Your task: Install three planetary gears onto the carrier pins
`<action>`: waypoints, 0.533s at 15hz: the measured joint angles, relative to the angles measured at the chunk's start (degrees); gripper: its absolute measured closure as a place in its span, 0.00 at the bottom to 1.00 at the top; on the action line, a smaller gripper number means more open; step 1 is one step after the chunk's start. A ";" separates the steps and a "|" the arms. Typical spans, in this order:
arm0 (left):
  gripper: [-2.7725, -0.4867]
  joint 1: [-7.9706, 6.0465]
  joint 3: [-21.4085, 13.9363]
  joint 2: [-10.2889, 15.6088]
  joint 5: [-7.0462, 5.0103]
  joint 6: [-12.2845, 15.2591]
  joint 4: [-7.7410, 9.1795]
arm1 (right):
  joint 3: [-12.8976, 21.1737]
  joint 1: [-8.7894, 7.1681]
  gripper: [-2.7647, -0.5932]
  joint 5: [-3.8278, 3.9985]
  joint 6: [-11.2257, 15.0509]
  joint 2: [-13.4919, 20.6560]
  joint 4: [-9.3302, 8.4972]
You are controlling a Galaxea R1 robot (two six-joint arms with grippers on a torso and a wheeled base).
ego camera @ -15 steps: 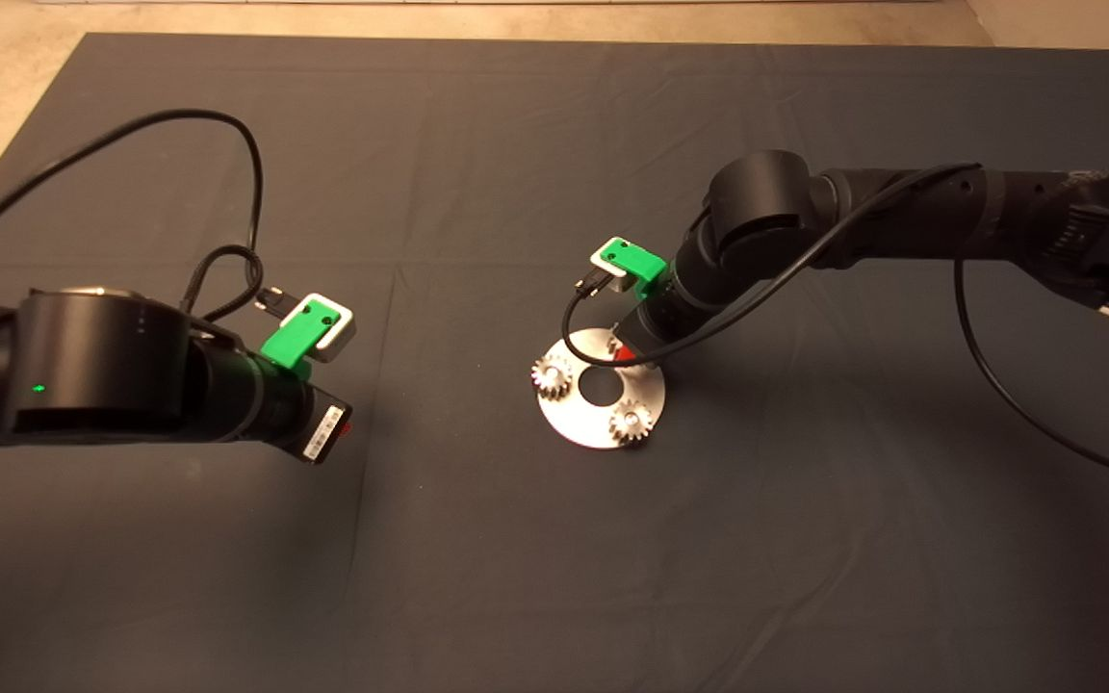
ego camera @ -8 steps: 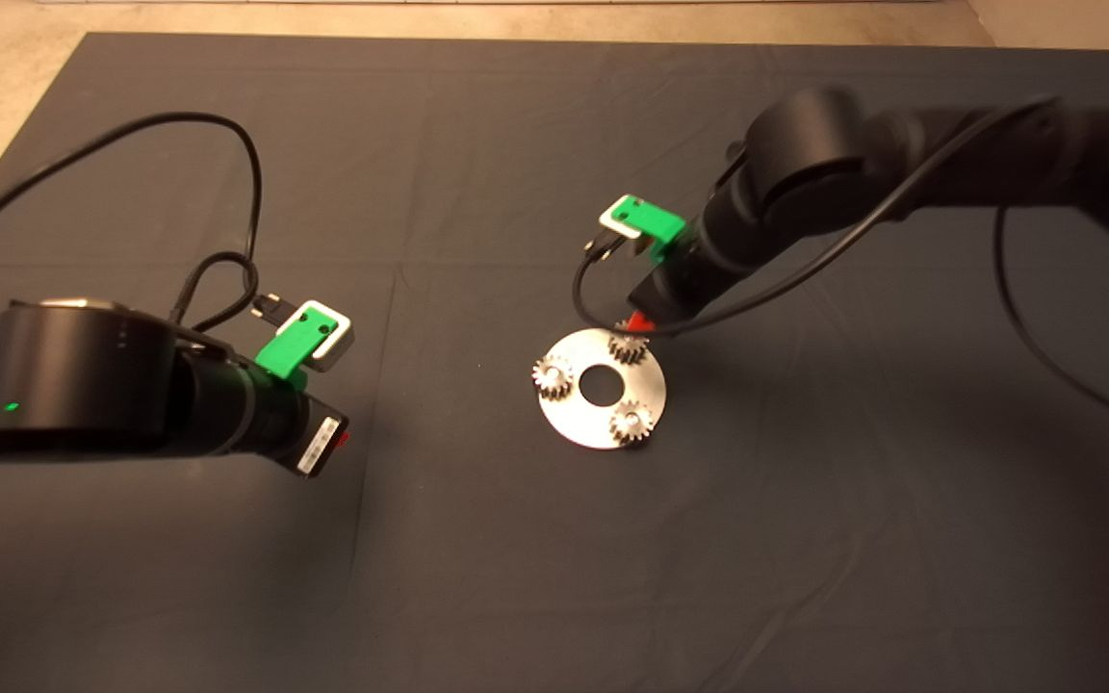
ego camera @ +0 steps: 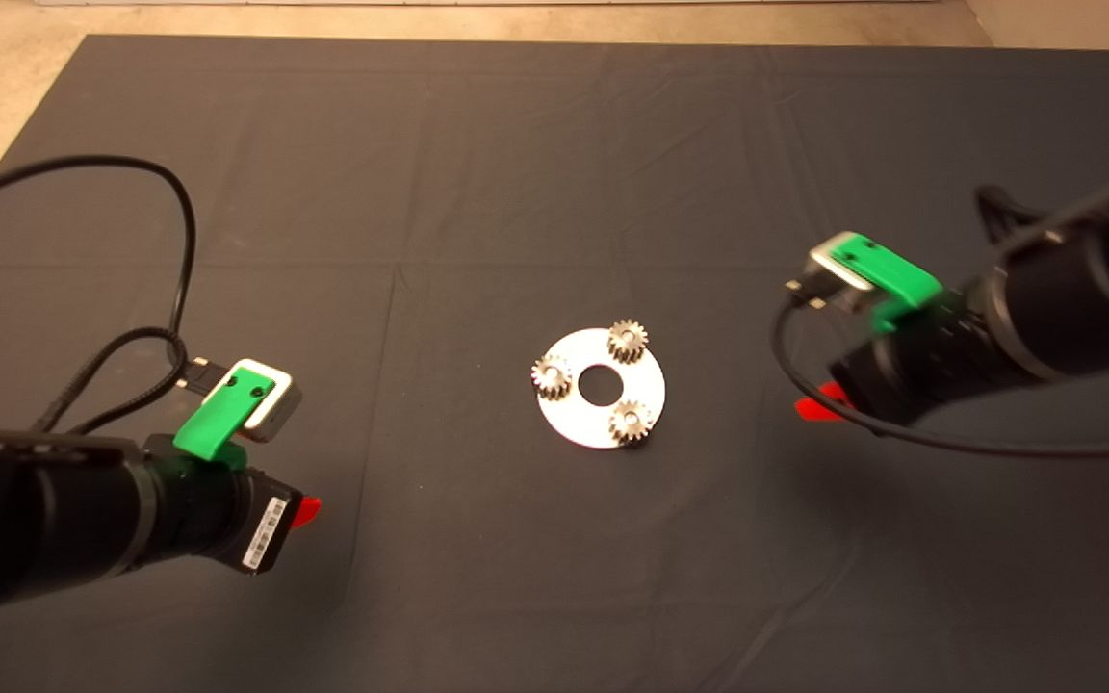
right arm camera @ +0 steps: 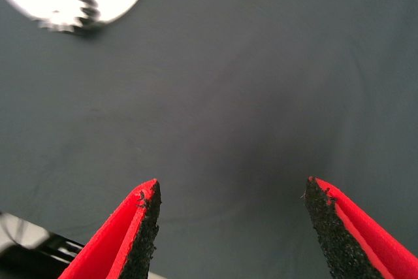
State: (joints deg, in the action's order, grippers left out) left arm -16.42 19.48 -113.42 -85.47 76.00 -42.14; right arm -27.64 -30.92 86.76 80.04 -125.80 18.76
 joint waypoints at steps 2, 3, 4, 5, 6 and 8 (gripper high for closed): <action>0.64 0.71 -0.11 0.75 0.02 1.14 0.59 | 1.79 2.22 0.53 1.31 3.60 8.34 -0.11; 0.64 1.39 -0.16 1.16 0.09 1.27 0.83 | 2.47 4.56 0.53 1.55 3.83 10.99 -0.16; 0.64 2.14 -0.35 2.19 0.68 1.31 0.88 | 3.36 7.78 0.53 1.06 3.30 14.04 -0.24; 0.64 3.44 -0.49 3.83 0.62 1.34 1.02 | 3.89 10.09 0.53 0.91 1.38 17.62 -0.51; 0.64 5.27 -0.49 5.15 0.60 1.35 1.27 | 4.17 10.78 0.53 1.11 -0.71 20.88 -0.57; 0.64 7.14 -0.52 5.42 1.76 1.36 1.85 | 4.51 11.93 0.53 1.33 -3.61 23.94 -0.56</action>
State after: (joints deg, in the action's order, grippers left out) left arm -9.28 18.96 -108.00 -83.71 77.36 -40.29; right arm -23.13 -18.98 88.09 76.43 -101.86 18.20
